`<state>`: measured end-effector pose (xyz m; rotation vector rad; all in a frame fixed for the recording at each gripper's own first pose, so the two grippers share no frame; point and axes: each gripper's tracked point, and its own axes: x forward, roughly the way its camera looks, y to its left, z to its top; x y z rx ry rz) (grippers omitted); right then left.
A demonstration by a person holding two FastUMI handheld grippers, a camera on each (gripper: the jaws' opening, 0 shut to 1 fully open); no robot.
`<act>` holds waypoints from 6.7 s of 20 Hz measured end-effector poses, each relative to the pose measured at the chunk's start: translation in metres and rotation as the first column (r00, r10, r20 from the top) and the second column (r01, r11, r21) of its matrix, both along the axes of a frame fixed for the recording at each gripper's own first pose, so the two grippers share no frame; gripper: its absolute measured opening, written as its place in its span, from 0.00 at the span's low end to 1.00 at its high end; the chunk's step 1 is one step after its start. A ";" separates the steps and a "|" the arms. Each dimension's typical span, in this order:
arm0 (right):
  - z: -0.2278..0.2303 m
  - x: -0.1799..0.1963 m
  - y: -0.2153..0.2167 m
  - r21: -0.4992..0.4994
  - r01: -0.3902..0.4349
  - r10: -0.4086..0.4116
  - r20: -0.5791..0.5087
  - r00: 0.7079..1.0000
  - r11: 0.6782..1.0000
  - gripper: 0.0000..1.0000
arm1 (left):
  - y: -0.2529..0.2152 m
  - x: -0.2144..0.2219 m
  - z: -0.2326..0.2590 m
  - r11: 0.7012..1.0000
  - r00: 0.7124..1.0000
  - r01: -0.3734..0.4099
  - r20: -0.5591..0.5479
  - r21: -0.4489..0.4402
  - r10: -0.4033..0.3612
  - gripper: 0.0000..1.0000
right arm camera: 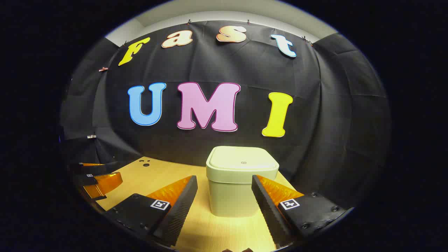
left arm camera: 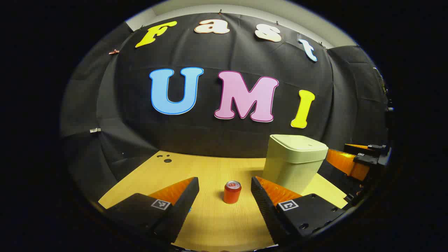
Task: Press the lid of the desktop garbage bin to open it, pick up the crumpled paper on the desktop and throw it into the bin, then pick up the pop can on the desktop and drop it into the bin, and finally close the garbage bin lid.
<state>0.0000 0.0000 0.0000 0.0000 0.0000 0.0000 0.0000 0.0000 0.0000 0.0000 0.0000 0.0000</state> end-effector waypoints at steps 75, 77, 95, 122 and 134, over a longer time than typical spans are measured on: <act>-0.006 0.155 -0.048 -0.029 -0.065 0.056 -0.244 0.968 0.997 0.05 | 0.024 0.054 -0.037 0.992 0.984 -0.122 -0.129 -0.015 0.120 0.96; -0.008 0.153 -0.048 -0.034 -0.063 0.053 -0.245 0.968 0.997 0.05 | 0.025 0.054 -0.039 0.991 0.983 -0.131 -0.132 -0.015 0.127 0.96; -0.003 0.150 -0.048 0.006 -0.058 0.058 -0.204 0.977 0.998 0.05 | 0.024 0.046 -0.039 0.990 0.981 -0.141 -0.132 0.012 0.141 0.96; 0.038 0.030 -0.032 0.033 -0.029 0.032 -0.084 0.996 0.999 0.05 | 0.091 -0.031 -0.052 0.980 0.978 -0.197 -0.059 0.015 0.197 0.96; 0.009 -0.007 -0.029 0.083 -0.010 0.024 -0.161 0.987 0.997 0.31 | 0.134 0.018 -0.119 0.977 0.962 -0.208 -0.187 -0.037 0.198 0.96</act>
